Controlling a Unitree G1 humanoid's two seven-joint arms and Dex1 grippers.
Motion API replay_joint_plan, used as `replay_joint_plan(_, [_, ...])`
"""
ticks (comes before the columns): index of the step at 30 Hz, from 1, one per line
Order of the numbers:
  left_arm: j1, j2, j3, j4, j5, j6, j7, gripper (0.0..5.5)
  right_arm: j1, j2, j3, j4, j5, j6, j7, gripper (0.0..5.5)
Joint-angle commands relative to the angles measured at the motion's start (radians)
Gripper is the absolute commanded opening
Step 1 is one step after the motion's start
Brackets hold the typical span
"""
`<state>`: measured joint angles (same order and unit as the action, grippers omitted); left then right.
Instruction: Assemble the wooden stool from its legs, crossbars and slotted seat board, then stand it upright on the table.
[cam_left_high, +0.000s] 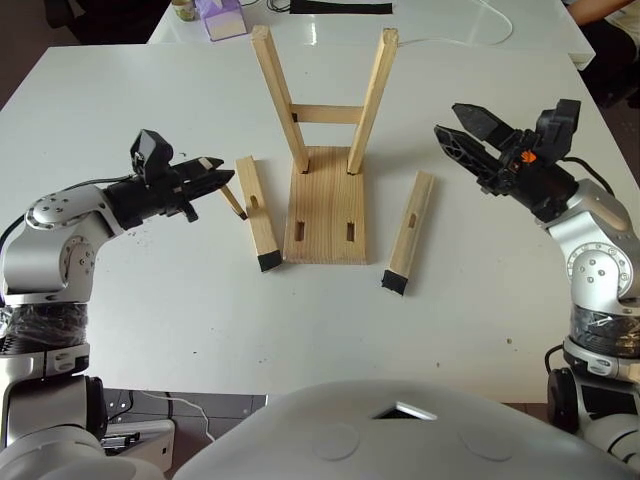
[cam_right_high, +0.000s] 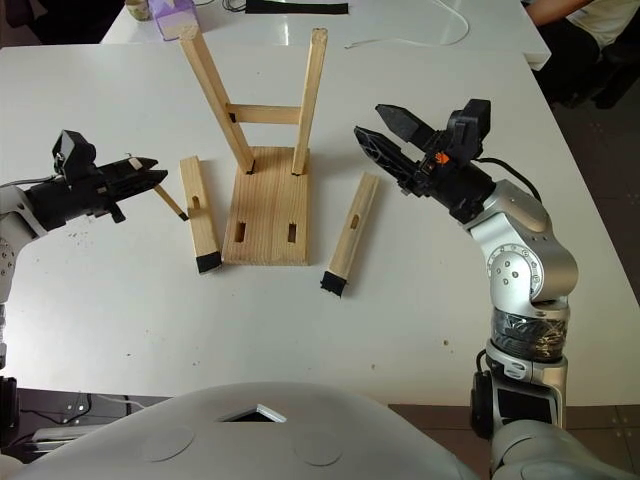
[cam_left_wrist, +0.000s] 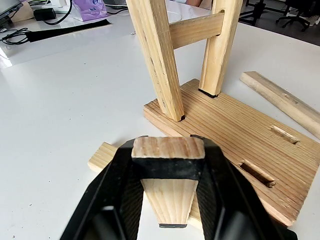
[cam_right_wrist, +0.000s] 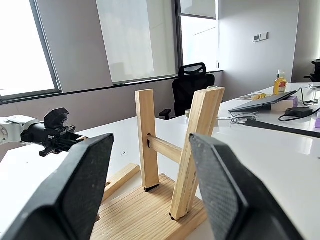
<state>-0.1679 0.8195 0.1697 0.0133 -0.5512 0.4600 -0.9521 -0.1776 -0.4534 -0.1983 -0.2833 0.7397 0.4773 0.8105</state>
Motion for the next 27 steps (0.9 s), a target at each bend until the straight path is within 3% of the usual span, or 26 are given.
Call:
replay_joint_plan(1, [-0.067, 0.012, 0.031, 0.023, 0.011, -0.023, -0.013, 1.31, -0.023, -0.023, 0.003, 0.014, -0.002, 0.001, 0.013, 2.79])
replay_joint_plan(5, [-0.100, -0.013, 0.024, 0.003, -0.019, -0.018, -0.054, 1.31, -0.051, -0.026, 0.021, 0.040, -0.004, 0.004, 0.030, 2.79])
replay_joint_plan(15, [-0.153, -0.059, -0.070, 0.167, 0.082, -0.221, -0.211, 1.31, -0.122, -0.044, 0.050, 0.101, -0.009, 0.009, 0.072, 2.79])
replay_joint_plan(27, [-0.199, -0.051, -0.094, 0.297, 0.153, -0.376, -0.362, 1.31, -0.148, -0.062, 0.069, 0.139, -0.010, 0.020, 0.113, 2.79])
